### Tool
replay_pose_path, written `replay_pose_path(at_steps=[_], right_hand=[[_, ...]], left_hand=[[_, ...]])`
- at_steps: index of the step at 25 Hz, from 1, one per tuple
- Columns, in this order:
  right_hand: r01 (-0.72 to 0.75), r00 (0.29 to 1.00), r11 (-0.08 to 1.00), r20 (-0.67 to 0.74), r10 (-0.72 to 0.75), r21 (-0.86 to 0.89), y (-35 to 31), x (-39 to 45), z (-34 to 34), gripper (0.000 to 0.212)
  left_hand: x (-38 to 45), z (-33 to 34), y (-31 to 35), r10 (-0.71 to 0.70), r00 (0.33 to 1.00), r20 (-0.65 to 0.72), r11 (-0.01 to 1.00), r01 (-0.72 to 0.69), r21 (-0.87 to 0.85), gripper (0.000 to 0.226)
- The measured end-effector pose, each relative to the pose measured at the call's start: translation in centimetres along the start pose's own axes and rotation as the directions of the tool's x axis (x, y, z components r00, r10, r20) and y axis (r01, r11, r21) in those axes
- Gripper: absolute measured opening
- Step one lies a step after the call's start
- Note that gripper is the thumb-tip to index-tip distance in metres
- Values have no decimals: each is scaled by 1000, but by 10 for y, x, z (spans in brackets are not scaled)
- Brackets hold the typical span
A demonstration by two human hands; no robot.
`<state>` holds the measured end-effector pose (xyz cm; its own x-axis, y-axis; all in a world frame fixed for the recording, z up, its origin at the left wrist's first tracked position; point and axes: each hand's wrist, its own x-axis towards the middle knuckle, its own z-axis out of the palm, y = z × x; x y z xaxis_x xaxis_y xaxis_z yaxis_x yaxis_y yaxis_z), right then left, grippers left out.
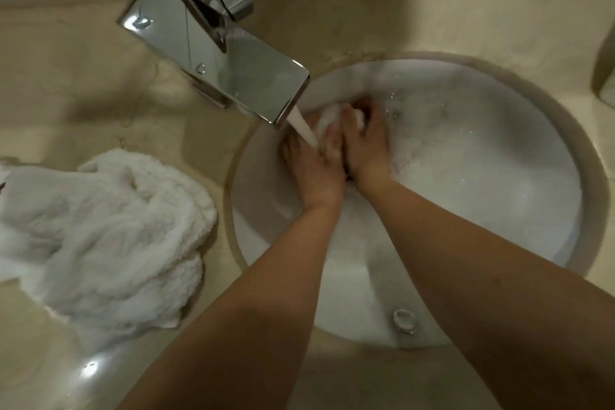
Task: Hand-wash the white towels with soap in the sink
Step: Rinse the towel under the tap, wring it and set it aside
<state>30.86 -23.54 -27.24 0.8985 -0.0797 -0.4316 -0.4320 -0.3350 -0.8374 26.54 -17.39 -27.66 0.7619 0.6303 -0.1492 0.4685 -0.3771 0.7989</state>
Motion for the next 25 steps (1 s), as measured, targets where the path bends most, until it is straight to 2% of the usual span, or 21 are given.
replay_pose_path(at_steps=[2,4,6,8,10,13,14,16,17,19,21,23,25], right_hand=[[-37,999,998,-25,39,60,5,-20,0,44],[-13,999,997,-50,17,78,5,-31,-1,40],[-2,999,995,-47,7,102,-2,-33,-3,34],[29,999,996,-34,-26,87,-10,-36,-6,28],[78,997,994,-19,-76,81,-17,-38,-9,24],[159,987,984,-5,-159,85,-28,-39,-17,19],[176,984,980,-6,-176,90,-31,-40,-19,16],[197,980,976,2,-198,94,-34,-40,-20,17],[204,978,975,21,-206,83,-35,-41,-20,20],[205,975,977,76,-209,55,-37,-40,-19,24],[213,968,974,121,-222,80,-41,-39,-22,23],[215,969,968,94,-228,128,-44,-41,-27,20],[142,987,973,42,-152,182,-41,-45,-30,25]], left_hand=[[-12,-4,9,-119,985,-127,991,110,-75,78],[-18,-6,20,-310,931,-192,946,282,-158,92],[-16,-11,27,-520,852,-62,833,490,-256,102],[-11,-20,29,-597,795,106,750,601,-275,104],[-9,-28,27,-590,783,196,728,621,-291,98],[-15,-40,27,-542,792,282,706,611,-360,55],[-17,-45,30,-525,799,293,713,601,-361,52],[-19,-53,30,-483,828,285,753,559,-346,69],[-20,-57,30,-457,843,283,771,534,-346,70],[-22,-64,32,-421,854,306,774,514,-369,59],[-21,-72,33,-448,847,287,767,529,-363,57],[-21,-78,33,-476,838,268,727,546,-417,51],[-23,-80,34,-464,853,240,696,519,-496,48]])
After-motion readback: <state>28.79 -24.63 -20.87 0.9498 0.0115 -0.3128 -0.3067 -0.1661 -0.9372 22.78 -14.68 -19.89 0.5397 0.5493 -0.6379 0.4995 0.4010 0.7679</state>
